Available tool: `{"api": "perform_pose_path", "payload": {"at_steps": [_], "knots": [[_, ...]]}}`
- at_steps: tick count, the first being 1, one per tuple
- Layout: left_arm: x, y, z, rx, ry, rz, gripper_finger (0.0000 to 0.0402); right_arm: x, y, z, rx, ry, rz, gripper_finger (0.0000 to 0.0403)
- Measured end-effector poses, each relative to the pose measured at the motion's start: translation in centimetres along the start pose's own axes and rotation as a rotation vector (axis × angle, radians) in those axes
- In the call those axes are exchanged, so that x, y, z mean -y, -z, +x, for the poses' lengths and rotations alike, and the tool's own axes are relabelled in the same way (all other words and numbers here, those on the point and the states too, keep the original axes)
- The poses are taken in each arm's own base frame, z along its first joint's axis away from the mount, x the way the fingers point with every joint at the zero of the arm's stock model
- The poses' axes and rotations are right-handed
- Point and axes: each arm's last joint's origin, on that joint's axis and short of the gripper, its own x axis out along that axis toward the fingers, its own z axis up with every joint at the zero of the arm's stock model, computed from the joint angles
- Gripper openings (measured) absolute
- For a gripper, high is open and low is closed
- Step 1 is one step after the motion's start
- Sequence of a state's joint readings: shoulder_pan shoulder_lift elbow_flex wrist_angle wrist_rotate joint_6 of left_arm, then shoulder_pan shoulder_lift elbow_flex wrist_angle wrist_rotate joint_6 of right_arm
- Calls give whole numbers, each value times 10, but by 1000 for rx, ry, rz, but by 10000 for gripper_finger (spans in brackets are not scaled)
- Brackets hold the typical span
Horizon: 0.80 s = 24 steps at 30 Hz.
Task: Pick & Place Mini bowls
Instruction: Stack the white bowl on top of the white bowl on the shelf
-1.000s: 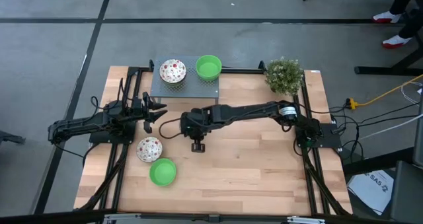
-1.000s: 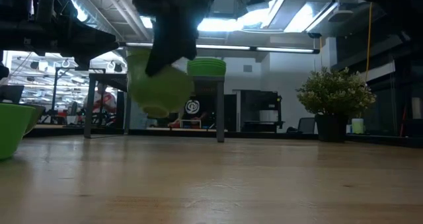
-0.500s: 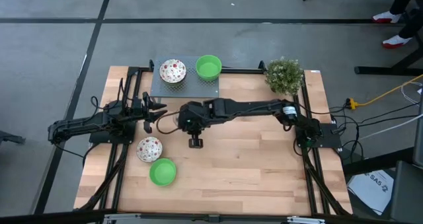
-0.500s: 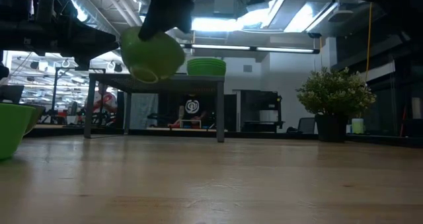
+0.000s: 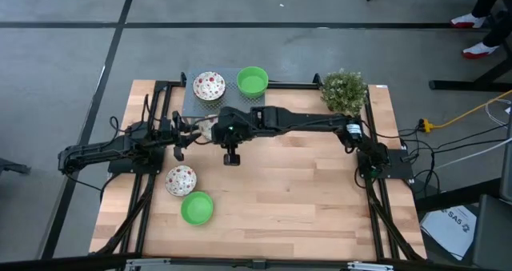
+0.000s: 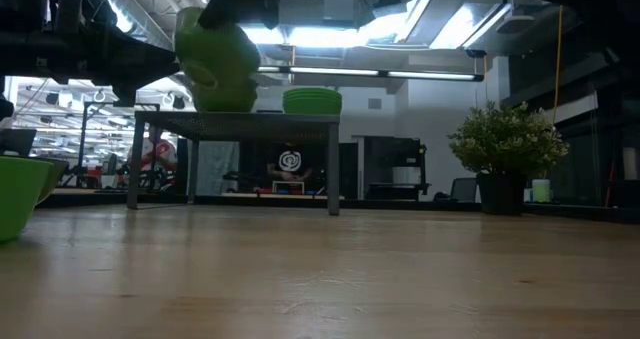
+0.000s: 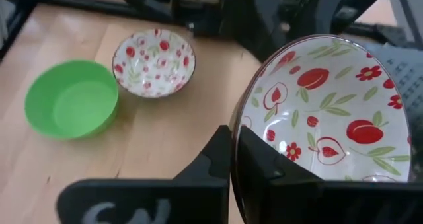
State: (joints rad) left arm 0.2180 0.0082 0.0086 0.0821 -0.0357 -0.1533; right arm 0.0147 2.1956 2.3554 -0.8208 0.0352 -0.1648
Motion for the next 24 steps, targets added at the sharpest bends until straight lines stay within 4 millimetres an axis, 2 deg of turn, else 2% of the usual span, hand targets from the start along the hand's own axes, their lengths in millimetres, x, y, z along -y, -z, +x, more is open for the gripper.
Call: {"api": "perform_pose_path", "payload": {"at_steps": [3, 11, 17, 24], "knots": [[0, 0, 0, -5, 0, 0, 125, 6, -4, -1, 45, 3, -3, 12], [0, 1, 0, -7, 2, 0, 125, 23, -11, -24, 110, -10, -118, 12], [0, 1, 0, -7, 2, 0, 125, 51, -13, -44, 138, 60, -231, 12], [0, 1, 0, -6, 2, 0, 125, 85, -10, -50, 190, 98, -331, 12]]}}
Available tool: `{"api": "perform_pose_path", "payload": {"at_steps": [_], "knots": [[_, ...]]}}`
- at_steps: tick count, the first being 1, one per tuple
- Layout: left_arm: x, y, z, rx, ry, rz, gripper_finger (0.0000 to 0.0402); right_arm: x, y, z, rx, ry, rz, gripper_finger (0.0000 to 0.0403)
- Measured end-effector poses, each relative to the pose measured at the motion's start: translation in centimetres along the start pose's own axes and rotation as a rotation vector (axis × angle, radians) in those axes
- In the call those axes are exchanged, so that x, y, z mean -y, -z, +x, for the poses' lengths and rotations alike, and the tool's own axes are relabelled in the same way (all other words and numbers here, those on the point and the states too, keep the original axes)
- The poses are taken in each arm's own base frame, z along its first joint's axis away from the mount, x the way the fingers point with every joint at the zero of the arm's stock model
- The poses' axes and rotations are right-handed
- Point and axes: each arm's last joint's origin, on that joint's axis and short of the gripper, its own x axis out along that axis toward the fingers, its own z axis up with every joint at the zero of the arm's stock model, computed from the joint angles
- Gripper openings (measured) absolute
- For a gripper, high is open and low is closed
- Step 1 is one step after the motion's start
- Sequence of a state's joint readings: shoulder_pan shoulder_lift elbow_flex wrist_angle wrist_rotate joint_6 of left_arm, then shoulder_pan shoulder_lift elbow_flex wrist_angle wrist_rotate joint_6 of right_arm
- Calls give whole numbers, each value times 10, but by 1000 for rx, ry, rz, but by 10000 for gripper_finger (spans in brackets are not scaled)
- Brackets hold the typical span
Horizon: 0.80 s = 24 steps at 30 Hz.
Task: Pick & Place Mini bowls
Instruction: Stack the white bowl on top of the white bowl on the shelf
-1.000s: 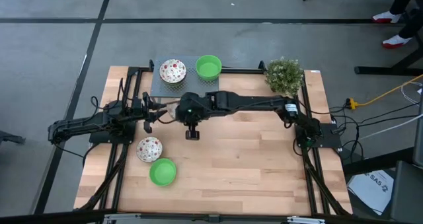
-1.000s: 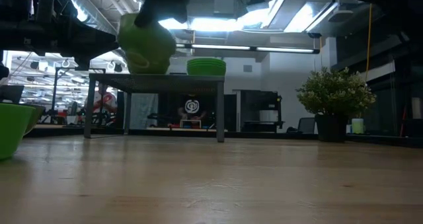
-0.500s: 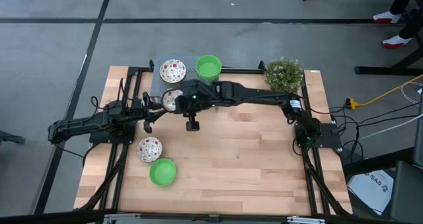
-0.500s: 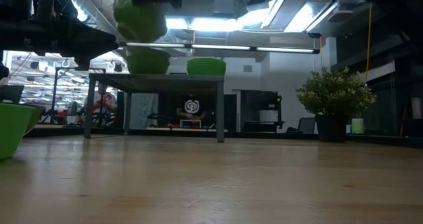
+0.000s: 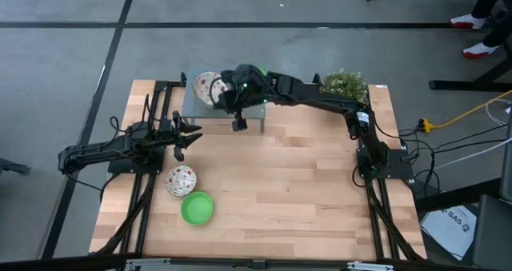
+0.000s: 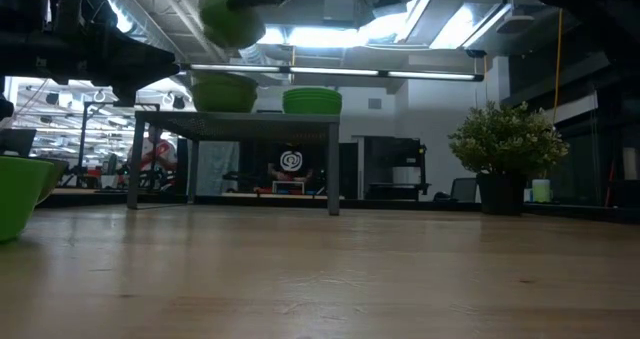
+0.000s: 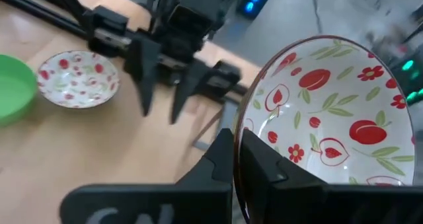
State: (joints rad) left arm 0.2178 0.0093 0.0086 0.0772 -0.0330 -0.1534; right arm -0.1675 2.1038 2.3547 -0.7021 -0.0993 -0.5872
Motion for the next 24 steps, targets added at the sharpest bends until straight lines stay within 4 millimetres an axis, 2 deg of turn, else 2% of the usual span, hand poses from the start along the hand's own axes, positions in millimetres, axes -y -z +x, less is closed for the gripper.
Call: {"api": "perform_pose_path", "payload": {"at_steps": [14, 20, 24], "knots": [[0, 0, 0, 0, 0, 0, 125, 39, 21, -8, 89, -13, -173, 12], [0, 0, 0, 0, 0, 0, 125, 49, 28, -10, 77, 5, -167, 12], [0, 0, 0, 0, 0, 0, 125, 52, 35, -4, 61, 6, -157, 12]]}}
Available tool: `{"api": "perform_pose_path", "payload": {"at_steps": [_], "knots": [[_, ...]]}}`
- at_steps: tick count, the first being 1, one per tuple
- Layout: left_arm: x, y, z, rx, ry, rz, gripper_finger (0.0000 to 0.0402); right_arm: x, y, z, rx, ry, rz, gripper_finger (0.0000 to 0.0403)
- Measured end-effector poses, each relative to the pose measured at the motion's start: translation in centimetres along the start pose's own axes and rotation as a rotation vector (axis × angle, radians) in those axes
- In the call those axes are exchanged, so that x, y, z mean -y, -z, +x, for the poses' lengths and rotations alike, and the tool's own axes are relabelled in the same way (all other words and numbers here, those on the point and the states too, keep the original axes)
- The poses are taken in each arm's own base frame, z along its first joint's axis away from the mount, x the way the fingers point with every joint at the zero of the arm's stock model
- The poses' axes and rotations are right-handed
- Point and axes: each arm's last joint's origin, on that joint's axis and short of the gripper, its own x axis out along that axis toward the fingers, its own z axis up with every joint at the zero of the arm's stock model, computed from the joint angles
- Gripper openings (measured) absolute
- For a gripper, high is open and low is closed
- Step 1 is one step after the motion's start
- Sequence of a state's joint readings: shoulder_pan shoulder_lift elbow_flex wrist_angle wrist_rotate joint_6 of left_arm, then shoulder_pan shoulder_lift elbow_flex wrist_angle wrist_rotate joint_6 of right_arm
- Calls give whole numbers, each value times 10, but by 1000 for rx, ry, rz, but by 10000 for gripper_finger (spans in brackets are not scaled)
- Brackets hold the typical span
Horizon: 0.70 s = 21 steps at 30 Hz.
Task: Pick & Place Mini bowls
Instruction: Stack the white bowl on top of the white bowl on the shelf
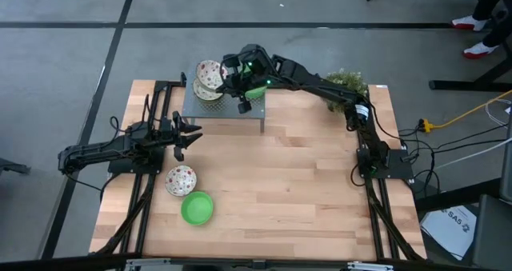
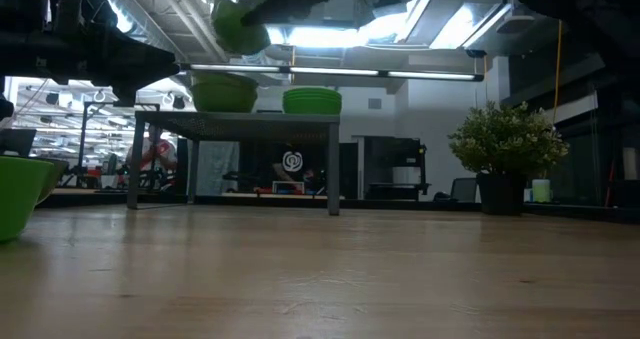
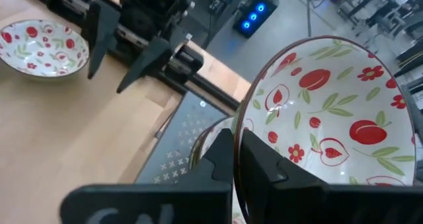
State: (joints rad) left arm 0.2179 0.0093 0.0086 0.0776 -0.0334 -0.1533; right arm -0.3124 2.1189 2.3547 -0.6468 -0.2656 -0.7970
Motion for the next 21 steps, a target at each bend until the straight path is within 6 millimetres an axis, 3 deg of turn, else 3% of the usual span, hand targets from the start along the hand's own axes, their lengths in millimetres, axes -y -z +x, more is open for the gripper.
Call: {"api": "perform_pose_path", "payload": {"at_steps": [6, 21], "knots": [[0, 0, 0, 0, 0, 0, 125, -2, 14, 13, -37, -22, 46, 12], [0, 0, 0, 0, 0, 0, 125, -5, 28, 29, -62, -39, 56, 20]]}}
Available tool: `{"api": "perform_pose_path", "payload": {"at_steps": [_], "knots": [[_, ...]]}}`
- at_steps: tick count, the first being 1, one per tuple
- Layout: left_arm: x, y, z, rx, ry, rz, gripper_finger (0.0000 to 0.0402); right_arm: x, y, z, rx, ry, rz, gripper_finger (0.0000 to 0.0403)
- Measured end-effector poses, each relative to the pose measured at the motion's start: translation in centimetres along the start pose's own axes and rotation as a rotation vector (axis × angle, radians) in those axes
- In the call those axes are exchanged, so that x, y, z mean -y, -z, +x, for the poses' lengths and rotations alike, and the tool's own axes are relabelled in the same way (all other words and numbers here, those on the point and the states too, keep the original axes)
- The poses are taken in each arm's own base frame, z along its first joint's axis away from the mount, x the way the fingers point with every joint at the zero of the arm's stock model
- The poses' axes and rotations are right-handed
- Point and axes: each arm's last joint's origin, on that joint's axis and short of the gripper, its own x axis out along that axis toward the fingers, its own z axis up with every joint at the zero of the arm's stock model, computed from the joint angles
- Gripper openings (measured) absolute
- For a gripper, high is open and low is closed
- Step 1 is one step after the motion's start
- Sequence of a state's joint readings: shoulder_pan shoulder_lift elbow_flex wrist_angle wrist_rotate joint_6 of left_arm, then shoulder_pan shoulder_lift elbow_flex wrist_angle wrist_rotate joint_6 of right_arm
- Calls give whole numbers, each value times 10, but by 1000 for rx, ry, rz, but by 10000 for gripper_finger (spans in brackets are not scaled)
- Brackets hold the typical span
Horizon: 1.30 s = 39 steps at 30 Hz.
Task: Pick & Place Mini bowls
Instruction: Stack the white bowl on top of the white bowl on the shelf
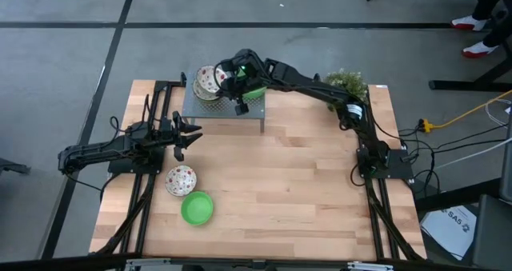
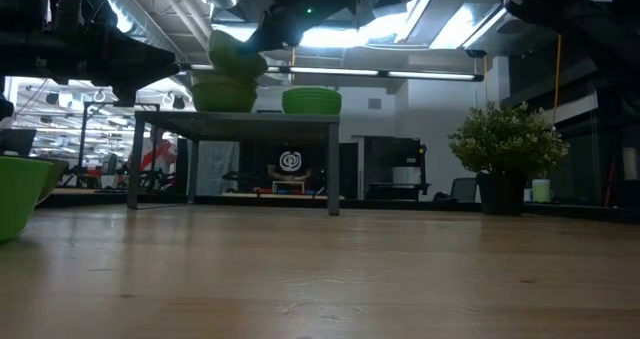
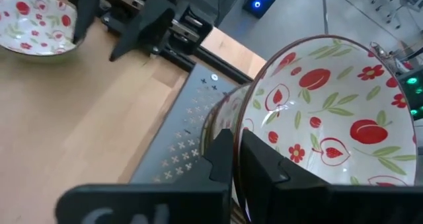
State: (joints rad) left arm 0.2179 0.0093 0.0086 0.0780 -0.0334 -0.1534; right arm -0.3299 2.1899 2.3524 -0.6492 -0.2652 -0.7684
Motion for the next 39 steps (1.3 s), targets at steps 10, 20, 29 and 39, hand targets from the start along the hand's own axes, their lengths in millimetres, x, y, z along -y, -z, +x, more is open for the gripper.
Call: {"api": "perform_pose_path", "payload": {"at_steps": [10, 20, 29, 39], "knots": [[0, 0, 0, 0, 0, 0, 125, -2, 9, 15, -6, -4, -26, 42], [0, 0, 0, 0, 0, 0, 125, -1, 9, 19, 13, 18, -33, 70], [0, 0, 0, 0, 0, 0, 125, -3, 10, 19, -8, 0, -19, 75], [0, 0, 0, 0, 0, 0, 125, 3, -7, -4, 63, 11, -33, 75]]}}
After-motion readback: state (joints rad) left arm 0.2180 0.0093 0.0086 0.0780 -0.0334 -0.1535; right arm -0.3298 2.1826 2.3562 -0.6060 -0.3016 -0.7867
